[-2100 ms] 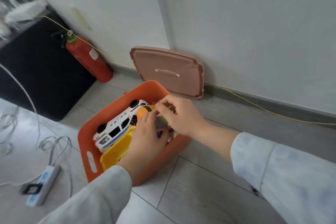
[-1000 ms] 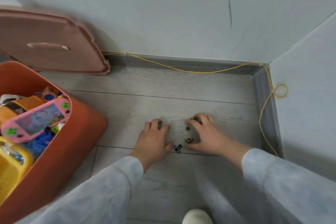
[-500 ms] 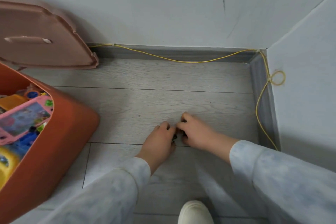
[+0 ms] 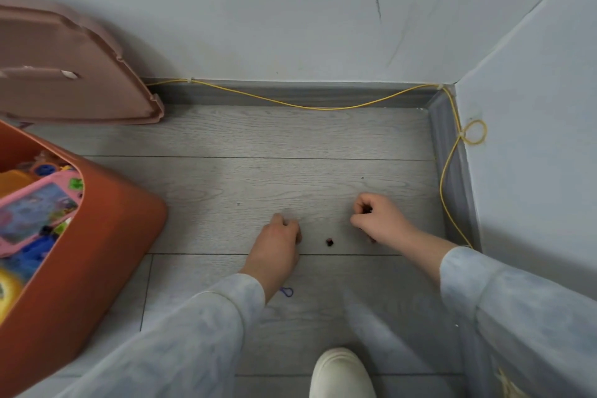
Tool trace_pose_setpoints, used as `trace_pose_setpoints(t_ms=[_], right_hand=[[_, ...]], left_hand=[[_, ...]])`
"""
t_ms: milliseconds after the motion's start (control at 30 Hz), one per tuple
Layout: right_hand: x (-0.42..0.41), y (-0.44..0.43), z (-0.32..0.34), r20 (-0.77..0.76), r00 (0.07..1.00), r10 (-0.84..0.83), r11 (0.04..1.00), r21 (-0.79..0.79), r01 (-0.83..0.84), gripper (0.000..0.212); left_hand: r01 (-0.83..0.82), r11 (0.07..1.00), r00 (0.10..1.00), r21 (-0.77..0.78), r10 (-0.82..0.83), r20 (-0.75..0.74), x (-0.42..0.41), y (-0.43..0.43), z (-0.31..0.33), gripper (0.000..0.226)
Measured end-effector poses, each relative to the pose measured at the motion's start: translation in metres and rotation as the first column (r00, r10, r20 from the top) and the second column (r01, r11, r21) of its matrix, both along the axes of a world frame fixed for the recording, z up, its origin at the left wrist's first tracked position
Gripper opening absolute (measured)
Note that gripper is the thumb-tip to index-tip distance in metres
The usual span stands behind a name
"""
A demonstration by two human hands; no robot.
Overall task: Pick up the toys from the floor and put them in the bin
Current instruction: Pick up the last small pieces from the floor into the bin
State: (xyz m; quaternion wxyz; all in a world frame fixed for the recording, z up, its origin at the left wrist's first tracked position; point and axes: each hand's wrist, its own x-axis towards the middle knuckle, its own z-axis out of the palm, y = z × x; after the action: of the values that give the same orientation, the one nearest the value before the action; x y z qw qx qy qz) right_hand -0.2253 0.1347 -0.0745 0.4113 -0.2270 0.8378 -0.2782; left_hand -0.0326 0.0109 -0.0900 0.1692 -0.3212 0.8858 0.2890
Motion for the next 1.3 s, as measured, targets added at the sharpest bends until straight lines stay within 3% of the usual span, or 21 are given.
trace_pose_setpoints(t_ms=[167, 267, 300, 333, 467, 633, 700, 767, 867, 933, 1133, 1300], right_hand=[[0.0, 0.012, -0.004, -0.281, 0.912, 0.3, 0.953, 0.046, -0.299, 0.046], [0.007, 0.016, -0.007, -0.287, 0.853, 0.437, 0.897, 0.072, -0.435, 0.017], [0.012, 0.015, -0.007, -0.275, 0.824, 0.496, 0.866, 0.087, -0.492, 0.013], [0.015, 0.014, -0.008, -0.259, 0.794, 0.55, 0.833, 0.106, -0.543, 0.023], [0.031, 0.001, -0.005, -0.296, 0.661, 0.69, 0.721, 0.2, -0.663, 0.036], [0.039, -0.006, -0.009, -0.333, 0.596, 0.731, 0.678, 0.249, -0.692, 0.021], [0.04, -0.008, -0.011, -0.321, 0.616, 0.719, 0.691, 0.237, -0.683, 0.02], [0.039, -0.008, -0.01, -0.311, 0.711, 0.631, 0.769, 0.132, -0.625, 0.02], [0.03, -0.009, -0.002, -0.282, 0.885, 0.369, 0.922, -0.005, -0.386, 0.018], [0.02, -0.006, 0.004, -0.255, 0.928, 0.273, 0.959, -0.005, -0.284, 0.016], [0.006, 0.012, 0.009, -0.343, 0.915, 0.212, 0.977, 0.068, -0.201, 0.01], [0.01, 0.02, 0.011, -0.431, 0.816, 0.384, 0.921, 0.118, -0.371, 0.021]], left_hand=[[-0.058, 0.998, 0.982, 0.035, 0.063, -0.18, 0.014, -0.005, 0.001, 0.015], [-0.067, 0.997, 0.974, 0.029, 0.071, -0.214, 0.028, -0.005, 0.006, 0.018], [-0.045, 0.999, 0.973, 0.02, 0.049, -0.224, 0.035, -0.004, 0.007, 0.018], [0.019, 1.0, 0.975, 0.016, -0.015, -0.223, 0.042, -0.003, 0.008, 0.018], [0.396, 0.918, 0.915, 0.024, -0.392, -0.092, 0.064, 0.003, 0.009, 0.037], [0.418, 0.908, 0.907, 0.013, -0.417, -0.06, 0.067, 0.013, 0.009, 0.023], [0.408, 0.913, 0.913, 0.017, -0.408, -0.017, 0.065, 0.016, 0.009, 0.023], [0.398, 0.917, 0.917, 0.033, -0.399, 0.024, 0.066, 0.018, 0.01, 0.022], [0.377, 0.925, 0.925, 0.048, -0.379, 0.036, 0.071, 0.02, 0.006, 0.021], [0.341, 0.938, 0.937, 0.056, -0.344, 0.056, 0.069, 0.023, 0.007, 0.02], [0.37, 0.929, 0.915, -0.008, -0.363, 0.175, 0.053, 0.03, 0.014, 0.024], [0.365, 0.931, 0.919, -0.007, -0.359, 0.165, 0.057, 0.032, 0.015, 0.022]])
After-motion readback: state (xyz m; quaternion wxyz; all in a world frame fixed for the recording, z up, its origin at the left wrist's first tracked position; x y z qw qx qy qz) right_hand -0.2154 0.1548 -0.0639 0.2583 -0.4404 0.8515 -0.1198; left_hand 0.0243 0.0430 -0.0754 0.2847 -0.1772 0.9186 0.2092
